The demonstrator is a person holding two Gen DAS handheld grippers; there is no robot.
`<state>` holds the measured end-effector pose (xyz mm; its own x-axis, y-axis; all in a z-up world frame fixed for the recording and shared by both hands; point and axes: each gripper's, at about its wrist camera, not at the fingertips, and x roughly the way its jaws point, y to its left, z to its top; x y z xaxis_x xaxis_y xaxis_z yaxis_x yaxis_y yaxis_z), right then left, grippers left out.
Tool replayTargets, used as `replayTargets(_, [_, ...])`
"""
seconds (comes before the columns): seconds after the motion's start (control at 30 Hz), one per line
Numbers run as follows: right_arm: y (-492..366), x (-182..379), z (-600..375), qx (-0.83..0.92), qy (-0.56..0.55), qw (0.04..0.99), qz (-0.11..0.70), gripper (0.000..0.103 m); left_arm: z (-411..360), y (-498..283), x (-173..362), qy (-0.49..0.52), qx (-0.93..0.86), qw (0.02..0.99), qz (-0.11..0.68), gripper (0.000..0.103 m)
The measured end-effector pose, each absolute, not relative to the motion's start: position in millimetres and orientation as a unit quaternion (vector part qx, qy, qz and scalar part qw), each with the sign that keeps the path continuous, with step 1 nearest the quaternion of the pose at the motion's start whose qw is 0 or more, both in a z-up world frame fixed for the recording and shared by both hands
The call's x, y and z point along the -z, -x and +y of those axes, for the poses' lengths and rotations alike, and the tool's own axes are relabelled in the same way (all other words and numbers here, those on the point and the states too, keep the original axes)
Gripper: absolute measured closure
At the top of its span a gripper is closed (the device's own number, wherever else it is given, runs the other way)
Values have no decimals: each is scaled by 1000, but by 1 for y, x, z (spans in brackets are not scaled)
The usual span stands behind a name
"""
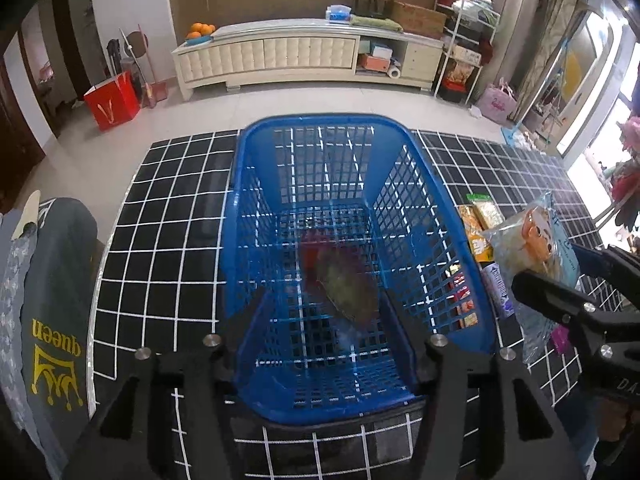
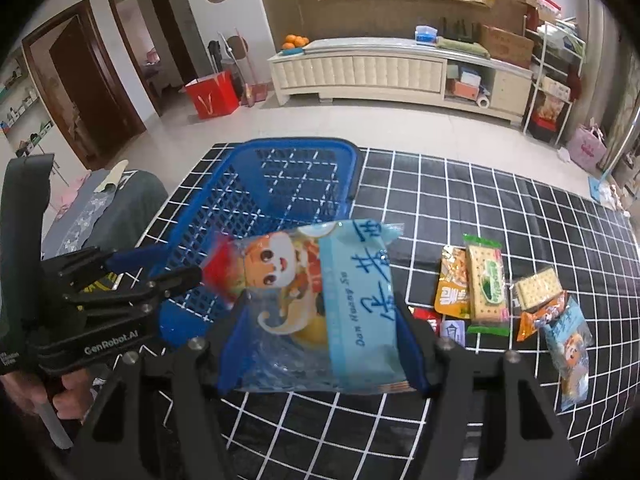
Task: Organize snacks
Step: 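Drop the pouch into the blue basket with the left tool while the right tool drops the bread bag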
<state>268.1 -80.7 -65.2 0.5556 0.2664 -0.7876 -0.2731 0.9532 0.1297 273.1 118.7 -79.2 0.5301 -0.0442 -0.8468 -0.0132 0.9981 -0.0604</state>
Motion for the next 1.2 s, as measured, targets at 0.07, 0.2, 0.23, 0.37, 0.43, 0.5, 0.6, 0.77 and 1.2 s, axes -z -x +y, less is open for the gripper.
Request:
replayTargets(0.07, [-267,61,-78,-157,6,883,442,34,123,-266,72,32,7,878,478,49])
replayTargets(0.2, [-268,56,-65,-165,20,884,436,34,133,-254,58,32,3,888,460,43])
replayTargets(0.23, [-269,55,-61,-167,24,884,436,34,137,-252,55,33,0,890,455,41])
replayTargets(0.37, [-278,55,-40,-185,37,879,439,33,156,-245,48,43,-11,894,446,39])
replayTargets(0.43, [-284,57,-30,-191,42,875,443,33,166,-245,50,48,-19,893,446,38])
replayTargets(0.5, [-290,64,-20,-196,48,870,450,33,179,-246,55,54,-28,890,451,38])
replayTargets(0.6, [-301,77,-7,-202,51,858,469,33,195,-249,65,64,-37,885,459,38])
replayTargets(0.77, [-310,102,11,-206,59,841,497,33,207,-252,80,74,-43,878,472,38])
replayTargets(1.2, [-323,135,25,-198,66,814,542,31,225,-249,92,84,-56,871,481,38])
